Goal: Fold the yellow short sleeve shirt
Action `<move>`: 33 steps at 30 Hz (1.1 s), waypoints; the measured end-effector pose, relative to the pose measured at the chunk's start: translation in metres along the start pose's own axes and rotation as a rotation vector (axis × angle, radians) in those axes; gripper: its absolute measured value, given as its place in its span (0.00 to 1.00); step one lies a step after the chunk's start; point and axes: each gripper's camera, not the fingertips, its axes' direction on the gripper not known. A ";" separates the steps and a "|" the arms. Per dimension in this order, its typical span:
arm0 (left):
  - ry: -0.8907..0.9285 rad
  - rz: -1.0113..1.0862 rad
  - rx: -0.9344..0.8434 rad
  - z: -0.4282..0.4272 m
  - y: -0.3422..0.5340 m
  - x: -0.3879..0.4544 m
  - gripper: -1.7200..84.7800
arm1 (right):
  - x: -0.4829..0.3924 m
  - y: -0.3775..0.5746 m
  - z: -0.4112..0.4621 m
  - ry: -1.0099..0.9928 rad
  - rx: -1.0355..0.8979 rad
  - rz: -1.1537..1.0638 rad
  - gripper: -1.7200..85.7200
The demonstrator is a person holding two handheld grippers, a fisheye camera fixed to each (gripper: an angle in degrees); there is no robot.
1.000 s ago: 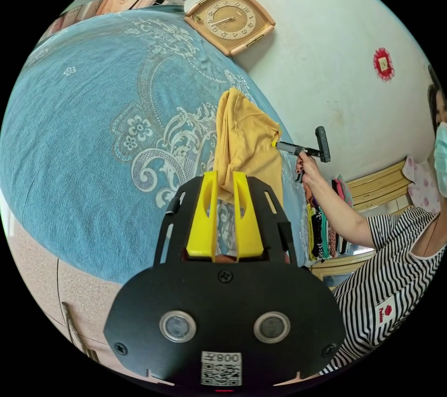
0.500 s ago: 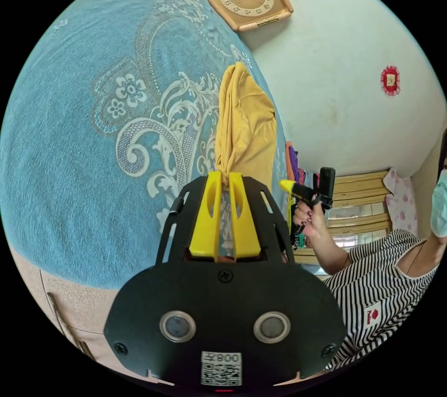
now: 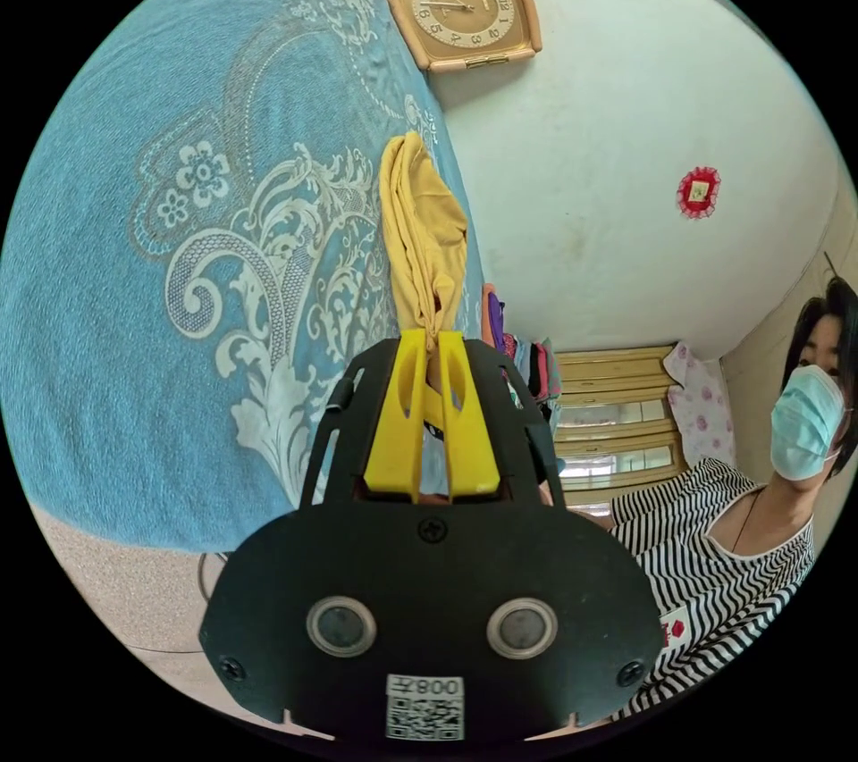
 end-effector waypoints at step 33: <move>-0.059 0.073 -0.006 0.104 -0.113 0.033 0.12 | 0.017 0.034 -0.077 -0.203 0.178 0.096 0.02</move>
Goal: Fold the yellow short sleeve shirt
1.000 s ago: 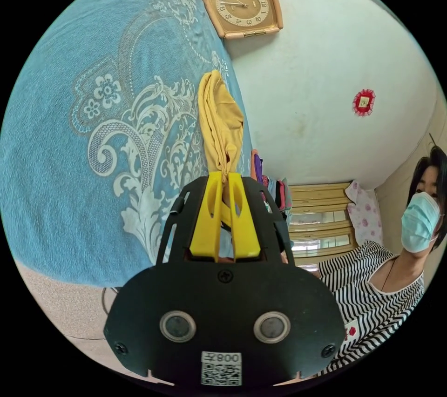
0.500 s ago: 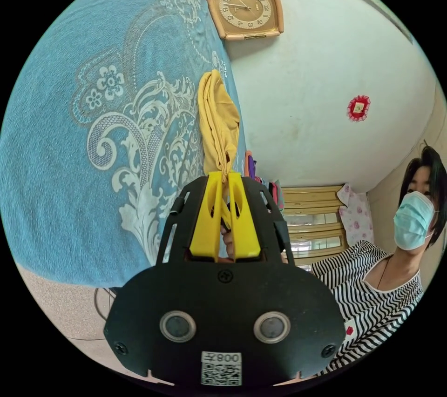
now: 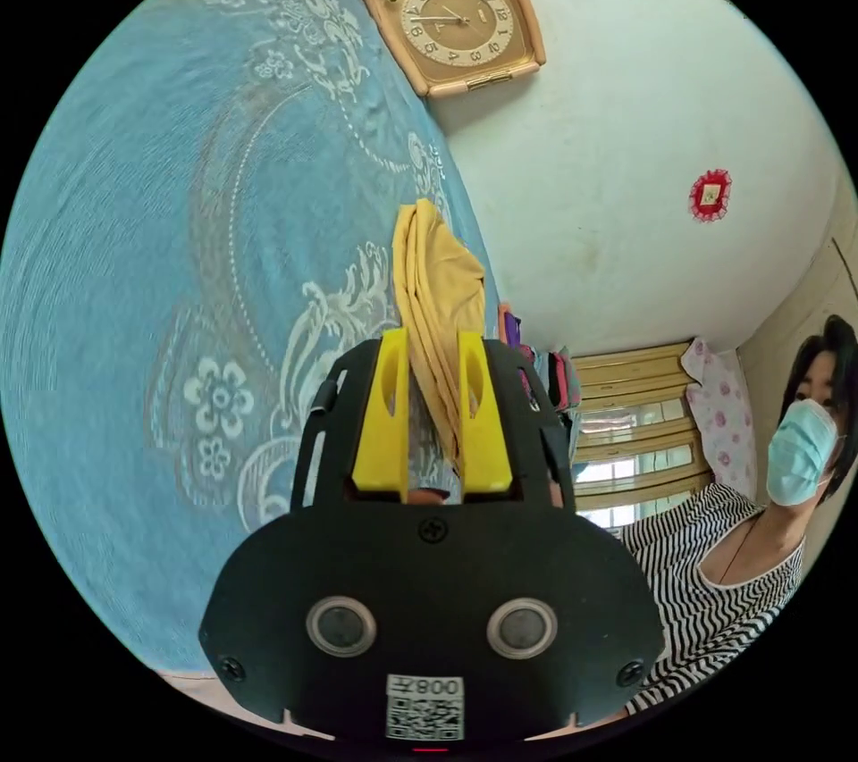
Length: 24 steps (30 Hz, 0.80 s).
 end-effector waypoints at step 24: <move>-0.073 0.022 -0.162 0.251 -0.066 0.018 0.05 | -0.017 0.095 -0.056 -0.028 -0.067 0.011 0.02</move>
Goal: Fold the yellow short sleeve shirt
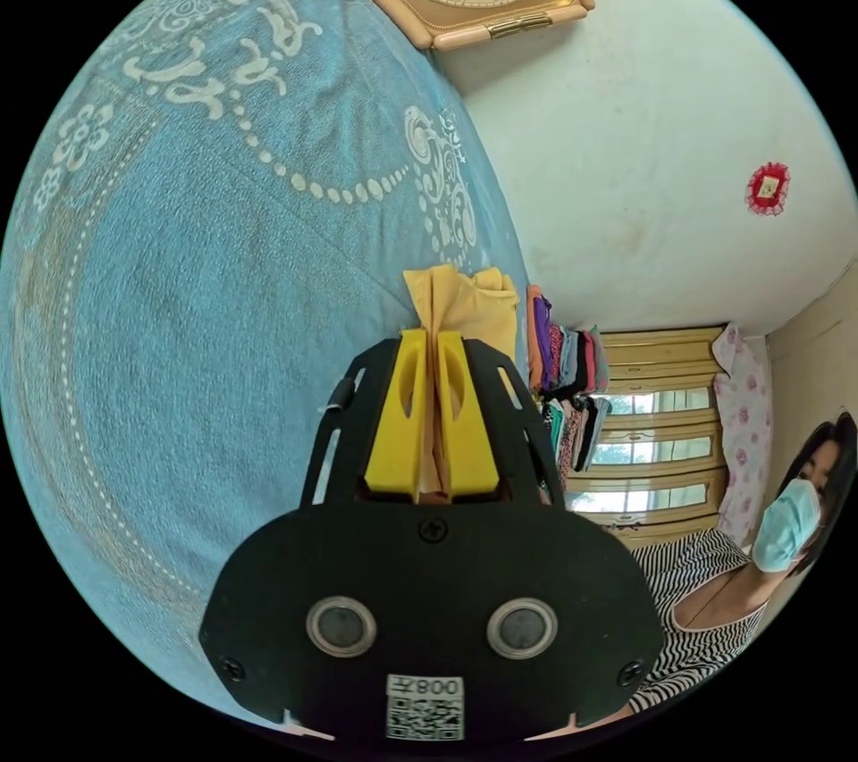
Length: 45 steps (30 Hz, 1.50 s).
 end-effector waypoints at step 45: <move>0.280 0.405 -0.680 0.936 0.185 0.301 0.04 | -0.285 0.578 -0.618 0.371 0.964 -0.562 0.02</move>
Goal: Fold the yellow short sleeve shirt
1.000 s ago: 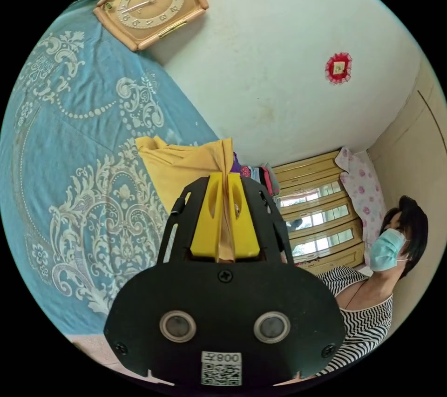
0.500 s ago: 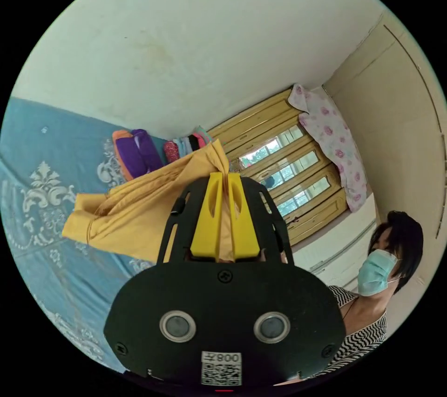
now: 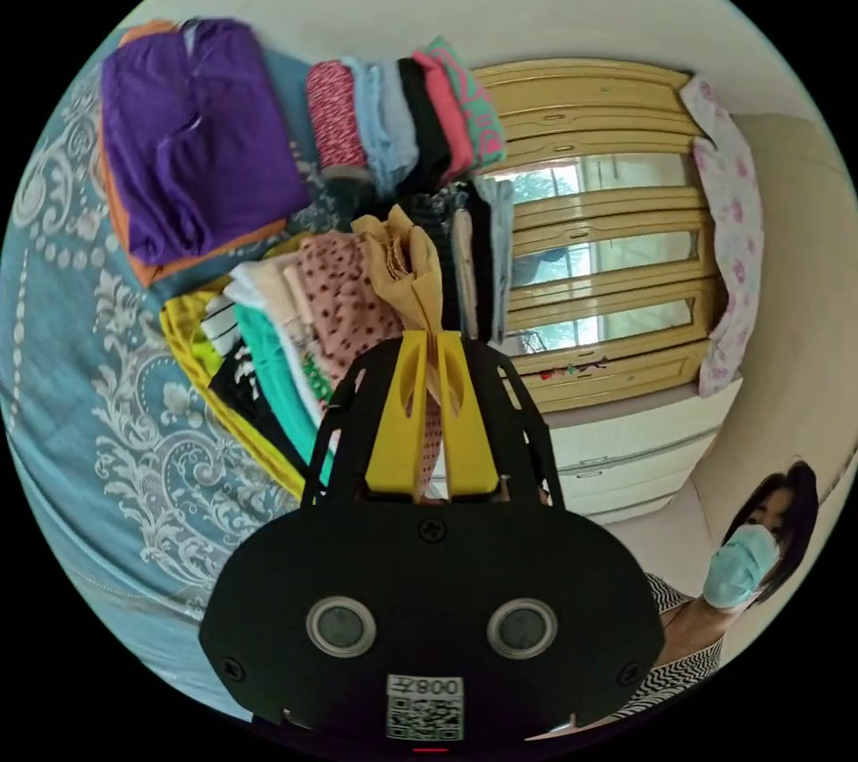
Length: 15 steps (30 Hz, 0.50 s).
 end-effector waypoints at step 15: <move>-0.119 -0.043 0.015 0.097 -0.028 -0.134 0.04 | 0.026 0.045 -0.002 0.127 -0.166 0.123 0.03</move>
